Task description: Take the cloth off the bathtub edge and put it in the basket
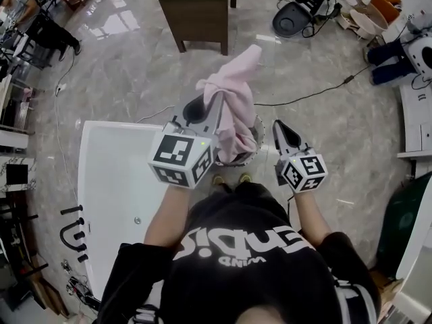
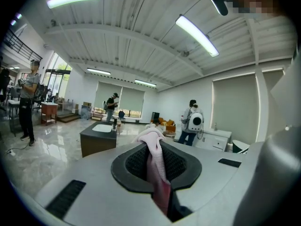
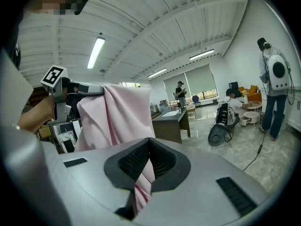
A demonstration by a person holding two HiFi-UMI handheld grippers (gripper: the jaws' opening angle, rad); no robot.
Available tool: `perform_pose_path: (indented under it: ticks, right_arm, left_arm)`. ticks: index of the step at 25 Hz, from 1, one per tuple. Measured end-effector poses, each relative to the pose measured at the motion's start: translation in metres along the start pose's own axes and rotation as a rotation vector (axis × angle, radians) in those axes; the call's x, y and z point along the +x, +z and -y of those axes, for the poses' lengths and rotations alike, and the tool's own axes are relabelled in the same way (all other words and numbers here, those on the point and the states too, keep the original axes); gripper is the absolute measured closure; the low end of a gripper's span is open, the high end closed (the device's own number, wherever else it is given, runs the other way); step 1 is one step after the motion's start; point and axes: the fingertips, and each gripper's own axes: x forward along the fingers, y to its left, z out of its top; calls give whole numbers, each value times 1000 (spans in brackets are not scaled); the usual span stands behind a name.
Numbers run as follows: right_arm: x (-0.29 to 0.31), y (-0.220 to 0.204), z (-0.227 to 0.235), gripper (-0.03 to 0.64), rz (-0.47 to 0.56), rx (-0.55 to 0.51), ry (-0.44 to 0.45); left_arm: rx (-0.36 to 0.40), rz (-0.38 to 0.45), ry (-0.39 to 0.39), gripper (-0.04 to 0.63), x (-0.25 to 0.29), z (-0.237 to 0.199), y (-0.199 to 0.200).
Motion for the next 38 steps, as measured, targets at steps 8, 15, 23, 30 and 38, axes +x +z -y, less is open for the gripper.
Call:
perform_pose_path:
  ticks: [8,15,23,30,38]
  right_arm:
    - [16,-15,12,604,-50,10,26]
    - [46,-46,30,604,-88,46,33]
    - [88,-115,59,604,-111,103,18]
    - [112,-212,73,604,-159,192,18]
    - [106,-292,98,604,-222,215,-47]
  left_arm:
    - [-39,-65,1,555,24,-11,-40]
    - [-71,-128,-27,555,59,-27,-112]
    - [-120,-186,-55,555,98,-40,-226]
    - [-152,-250,-55,555,124,-51,-352]
    - [-162,-322,-36,555,133,-55,-440]
